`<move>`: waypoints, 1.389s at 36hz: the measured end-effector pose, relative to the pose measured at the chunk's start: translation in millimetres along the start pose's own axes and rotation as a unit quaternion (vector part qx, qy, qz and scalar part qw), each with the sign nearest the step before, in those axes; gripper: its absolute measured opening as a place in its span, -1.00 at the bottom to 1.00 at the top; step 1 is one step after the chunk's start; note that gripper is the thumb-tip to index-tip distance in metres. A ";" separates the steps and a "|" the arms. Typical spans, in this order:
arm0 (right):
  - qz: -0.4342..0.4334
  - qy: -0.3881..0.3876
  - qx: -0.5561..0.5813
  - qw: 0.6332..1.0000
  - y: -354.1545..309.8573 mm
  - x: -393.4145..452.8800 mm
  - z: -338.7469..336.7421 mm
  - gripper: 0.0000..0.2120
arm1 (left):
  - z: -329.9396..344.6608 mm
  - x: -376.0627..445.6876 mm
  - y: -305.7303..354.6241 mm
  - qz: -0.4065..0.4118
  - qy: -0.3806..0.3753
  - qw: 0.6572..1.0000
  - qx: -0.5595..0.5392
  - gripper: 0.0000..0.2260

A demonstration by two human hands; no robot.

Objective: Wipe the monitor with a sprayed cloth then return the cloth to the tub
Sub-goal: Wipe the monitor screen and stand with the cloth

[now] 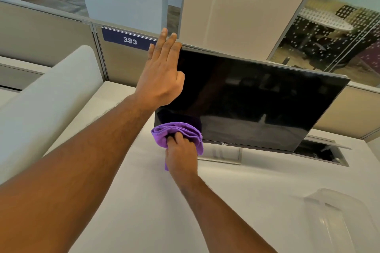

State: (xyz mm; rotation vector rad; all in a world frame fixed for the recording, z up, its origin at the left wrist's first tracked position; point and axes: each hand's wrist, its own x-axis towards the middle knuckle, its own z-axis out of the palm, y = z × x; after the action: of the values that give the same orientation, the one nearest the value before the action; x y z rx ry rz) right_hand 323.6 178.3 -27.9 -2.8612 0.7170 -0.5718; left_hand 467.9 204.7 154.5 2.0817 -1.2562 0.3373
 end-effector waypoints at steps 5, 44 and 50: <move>0.037 0.032 -0.034 0.998 47.7 -16.6 -8.2 -0.81 | -1.3 -1.2 -0.7 0.001 -0.001 1.000 0.006 -0.37; 0.147 -0.117 0.278 0.942 -35.7 29.5 2.9 -0.88 | 6.6 2.7 -2.2 0.002 0.008 1.000 0.013 -0.34; 0.373 -0.119 0.680 0.620 -11.9 -2.2 -21.1 -0.74 | 5.7 2.5 -4.1 0.004 0.005 1.000 0.015 -0.35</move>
State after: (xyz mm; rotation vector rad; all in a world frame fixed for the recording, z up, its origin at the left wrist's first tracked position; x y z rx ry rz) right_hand 318.6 189.0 -6.7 -1.0262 0.7855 -0.3039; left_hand 472.0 200.4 149.9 2.0991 -1.2602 0.3726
